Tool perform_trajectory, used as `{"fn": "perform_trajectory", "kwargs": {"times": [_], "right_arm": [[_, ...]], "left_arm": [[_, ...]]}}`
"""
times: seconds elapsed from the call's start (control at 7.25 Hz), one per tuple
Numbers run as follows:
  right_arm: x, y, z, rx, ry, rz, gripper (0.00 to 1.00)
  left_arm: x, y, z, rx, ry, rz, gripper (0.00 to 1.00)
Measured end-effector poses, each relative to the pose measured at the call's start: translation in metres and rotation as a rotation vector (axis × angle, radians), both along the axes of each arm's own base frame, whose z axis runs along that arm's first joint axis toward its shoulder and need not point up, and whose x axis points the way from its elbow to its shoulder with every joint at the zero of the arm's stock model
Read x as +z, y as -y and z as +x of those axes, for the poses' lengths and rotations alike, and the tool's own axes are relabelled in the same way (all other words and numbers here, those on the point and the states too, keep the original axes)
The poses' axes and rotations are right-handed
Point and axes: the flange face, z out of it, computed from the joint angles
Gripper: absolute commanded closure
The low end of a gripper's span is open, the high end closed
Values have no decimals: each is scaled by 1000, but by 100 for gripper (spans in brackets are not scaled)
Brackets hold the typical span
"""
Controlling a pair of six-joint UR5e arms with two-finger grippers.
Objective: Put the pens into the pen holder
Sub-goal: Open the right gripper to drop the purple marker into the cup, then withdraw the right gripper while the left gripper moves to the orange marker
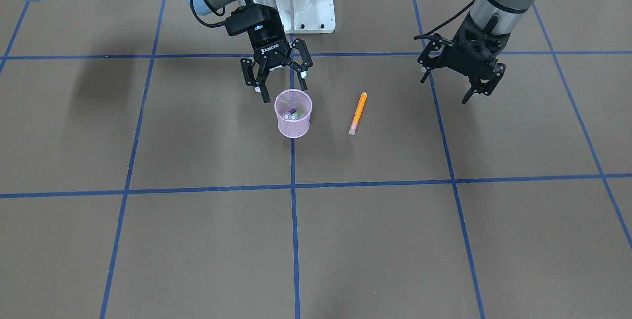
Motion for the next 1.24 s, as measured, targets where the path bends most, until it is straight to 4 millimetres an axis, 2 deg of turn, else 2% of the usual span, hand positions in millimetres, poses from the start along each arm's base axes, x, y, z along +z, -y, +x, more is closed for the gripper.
{"fn": "perform_trajectory", "kwargs": {"times": [0.14,0.28,0.55,0.69,0.83,0.97,1.1,1.24], "right_arm": [[-2,20,7,-46,-3,-22,0],[5,49,17,-108,-42,-70,0],[27,110,51,-240,-135,-210,0],[37,141,78,-311,-175,-275,0],[48,168,114,-381,-212,-315,0],[62,192,159,-452,-238,-336,0],[78,209,201,-514,-257,-340,0],[93,217,234,-563,-276,-327,0]], "left_arm": [[2,1,7,-33,-5,-56,0],[4,-3,22,-67,-9,-123,0],[2,-23,62,-131,-3,-217,0],[0,-35,88,-158,5,-246,0],[-2,-39,112,-168,15,-259,1],[-5,-38,135,-162,21,-264,5],[-7,-36,156,-149,15,-258,17],[-3,-31,173,-139,-2,-247,27]]}}
